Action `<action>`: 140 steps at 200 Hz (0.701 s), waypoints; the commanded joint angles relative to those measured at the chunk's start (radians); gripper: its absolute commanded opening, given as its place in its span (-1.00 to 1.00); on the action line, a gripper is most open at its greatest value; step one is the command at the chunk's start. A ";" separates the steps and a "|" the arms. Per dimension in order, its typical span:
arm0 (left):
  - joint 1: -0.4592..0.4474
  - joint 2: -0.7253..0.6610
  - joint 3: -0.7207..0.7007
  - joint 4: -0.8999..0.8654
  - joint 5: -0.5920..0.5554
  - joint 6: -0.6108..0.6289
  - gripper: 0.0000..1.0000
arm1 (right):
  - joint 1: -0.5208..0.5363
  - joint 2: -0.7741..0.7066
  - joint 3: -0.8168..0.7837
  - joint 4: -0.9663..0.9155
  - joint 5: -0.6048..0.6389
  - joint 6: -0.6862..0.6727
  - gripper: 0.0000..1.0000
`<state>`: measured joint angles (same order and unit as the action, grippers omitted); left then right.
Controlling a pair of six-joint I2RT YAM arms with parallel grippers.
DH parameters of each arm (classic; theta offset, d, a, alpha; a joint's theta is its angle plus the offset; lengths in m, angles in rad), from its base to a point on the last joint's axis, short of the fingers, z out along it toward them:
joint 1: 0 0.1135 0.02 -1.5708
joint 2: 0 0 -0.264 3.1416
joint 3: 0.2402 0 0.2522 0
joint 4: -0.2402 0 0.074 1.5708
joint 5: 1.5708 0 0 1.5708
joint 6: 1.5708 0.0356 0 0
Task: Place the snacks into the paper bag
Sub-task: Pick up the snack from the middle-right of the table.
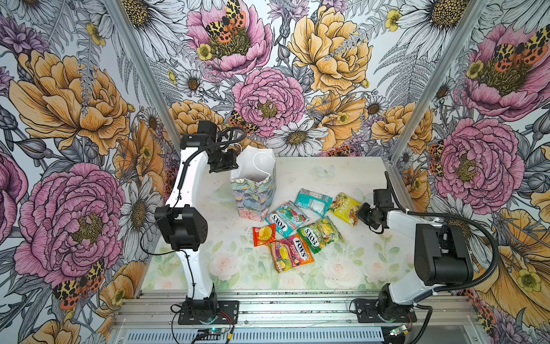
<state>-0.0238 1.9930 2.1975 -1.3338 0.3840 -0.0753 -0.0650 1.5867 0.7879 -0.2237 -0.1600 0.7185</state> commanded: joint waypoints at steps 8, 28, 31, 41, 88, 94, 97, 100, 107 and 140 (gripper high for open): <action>-0.010 -0.023 -0.014 0.004 0.008 0.013 -1.00 | -0.001 -0.022 -0.013 0.044 -0.023 -0.005 -1.00; -0.011 -0.023 -0.013 0.004 0.008 0.013 -1.00 | -0.001 -0.060 -0.012 0.040 -0.033 -0.007 -1.00; -0.010 -0.023 -0.013 0.004 0.007 0.012 -1.00 | -0.002 -0.065 -0.012 0.040 -0.034 -0.007 -1.00; -0.010 -0.026 -0.013 0.004 0.008 0.012 -1.00 | -0.001 -0.088 -0.010 0.035 -0.042 -0.003 -1.00; -0.011 -0.025 -0.010 0.003 0.008 0.013 -1.00 | 0.035 -0.191 0.029 -0.029 -0.041 -0.007 -1.00; -0.011 -0.025 -0.010 0.004 0.008 0.012 -1.00 | 0.041 -0.208 0.039 -0.041 -0.035 -0.009 -1.00; -0.011 -0.025 -0.010 0.004 0.007 0.010 -1.00 | 0.046 -0.214 0.044 -0.048 -0.033 -0.011 -1.00; -0.012 -0.025 -0.010 0.003 0.007 0.010 -1.00 | 0.050 -0.223 0.049 -0.055 -0.031 -0.013 -1.00; -0.011 -0.024 -0.010 0.004 0.008 0.010 -1.00 | 0.060 -0.242 0.065 -0.072 -0.024 -0.017 -1.00; -0.011 -0.025 -0.009 0.003 0.009 0.010 -1.00 | 0.110 -0.294 0.132 -0.128 0.005 -0.027 -1.00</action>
<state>-0.0242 1.9930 2.1975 -1.3338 0.3836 -0.0753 0.0113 1.3434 0.8497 -0.3035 -0.1837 0.7132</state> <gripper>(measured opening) 0.043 0.042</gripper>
